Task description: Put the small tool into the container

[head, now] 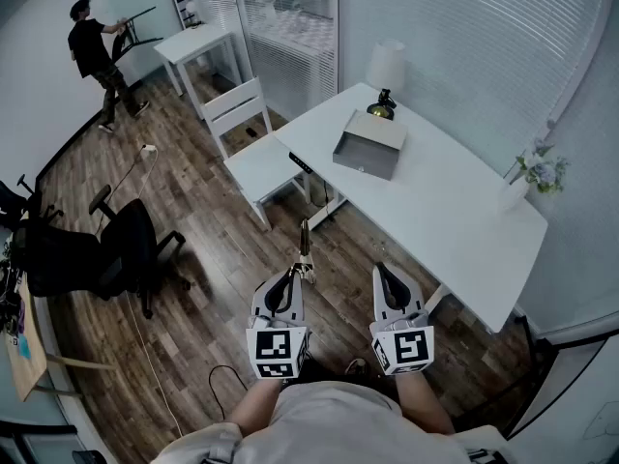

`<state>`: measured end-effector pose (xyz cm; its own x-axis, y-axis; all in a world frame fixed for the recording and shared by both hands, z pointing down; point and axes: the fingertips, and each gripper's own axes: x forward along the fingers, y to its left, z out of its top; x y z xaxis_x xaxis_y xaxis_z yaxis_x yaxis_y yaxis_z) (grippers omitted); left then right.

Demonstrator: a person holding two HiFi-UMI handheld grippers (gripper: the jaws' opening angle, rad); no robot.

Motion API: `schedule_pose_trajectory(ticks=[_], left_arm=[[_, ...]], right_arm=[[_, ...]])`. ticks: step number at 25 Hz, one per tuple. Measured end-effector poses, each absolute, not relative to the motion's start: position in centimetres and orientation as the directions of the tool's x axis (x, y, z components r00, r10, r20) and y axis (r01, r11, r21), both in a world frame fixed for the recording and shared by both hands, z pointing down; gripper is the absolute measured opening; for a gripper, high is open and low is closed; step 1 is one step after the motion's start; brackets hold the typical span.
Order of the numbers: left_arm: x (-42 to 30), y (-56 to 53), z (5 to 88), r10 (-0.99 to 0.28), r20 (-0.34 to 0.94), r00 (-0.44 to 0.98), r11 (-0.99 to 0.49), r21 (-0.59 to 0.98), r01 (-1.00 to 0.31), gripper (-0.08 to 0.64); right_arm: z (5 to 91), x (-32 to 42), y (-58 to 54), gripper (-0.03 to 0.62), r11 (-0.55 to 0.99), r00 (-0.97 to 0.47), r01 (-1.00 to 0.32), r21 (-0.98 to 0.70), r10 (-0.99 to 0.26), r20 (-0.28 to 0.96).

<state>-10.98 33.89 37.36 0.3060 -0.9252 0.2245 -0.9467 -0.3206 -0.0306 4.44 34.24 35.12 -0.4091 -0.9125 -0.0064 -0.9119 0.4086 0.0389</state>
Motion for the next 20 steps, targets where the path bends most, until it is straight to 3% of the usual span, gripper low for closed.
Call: schedule_pose_trajectory(ticks=[20], left_arm=[[-17.9, 32.8, 39.1, -0.896, 0.239, 0.374, -0.38, 0.024, -0.925, 0.026]], right_arm=[[36.3, -3.3, 32.7, 0.026, 0.386, -0.386, -0.923, 0.001, -0.923, 0.008]])
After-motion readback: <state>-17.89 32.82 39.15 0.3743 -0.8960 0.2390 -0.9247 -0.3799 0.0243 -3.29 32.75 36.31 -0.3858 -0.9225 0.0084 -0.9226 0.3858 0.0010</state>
